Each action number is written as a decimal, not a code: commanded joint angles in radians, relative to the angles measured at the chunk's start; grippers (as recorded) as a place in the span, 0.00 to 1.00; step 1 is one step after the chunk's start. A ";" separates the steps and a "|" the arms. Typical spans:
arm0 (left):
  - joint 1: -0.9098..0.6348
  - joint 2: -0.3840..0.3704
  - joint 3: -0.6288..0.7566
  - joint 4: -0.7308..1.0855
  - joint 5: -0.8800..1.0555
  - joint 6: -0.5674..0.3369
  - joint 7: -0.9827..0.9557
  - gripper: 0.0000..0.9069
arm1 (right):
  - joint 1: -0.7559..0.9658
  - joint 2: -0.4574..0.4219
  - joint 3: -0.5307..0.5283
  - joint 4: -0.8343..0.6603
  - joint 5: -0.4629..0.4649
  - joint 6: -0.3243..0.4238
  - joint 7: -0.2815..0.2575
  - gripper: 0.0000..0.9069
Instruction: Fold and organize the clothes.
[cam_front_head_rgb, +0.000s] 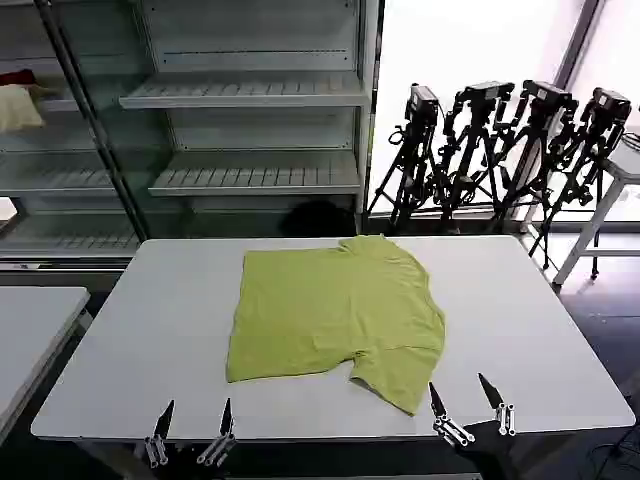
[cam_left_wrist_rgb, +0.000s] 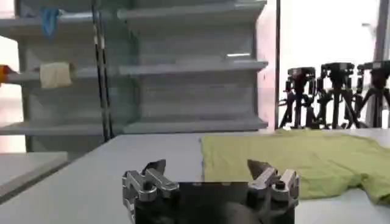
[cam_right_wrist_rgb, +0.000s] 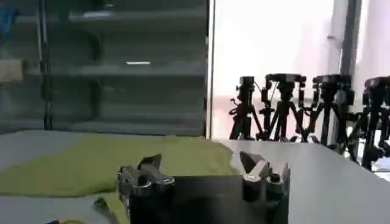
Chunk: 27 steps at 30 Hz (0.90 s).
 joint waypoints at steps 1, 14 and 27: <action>-0.140 0.047 -0.019 -0.095 -0.212 0.430 0.039 1.00 | 0.176 0.004 -0.076 0.050 0.191 -0.426 0.102 1.00; -0.333 0.073 -0.016 0.077 -0.309 0.465 0.102 1.00 | 0.262 0.033 -0.124 -0.011 0.177 -0.426 0.061 1.00; -0.422 0.067 -0.046 0.239 -0.392 0.463 0.092 1.00 | 0.283 0.044 -0.153 -0.044 0.164 -0.426 0.053 1.00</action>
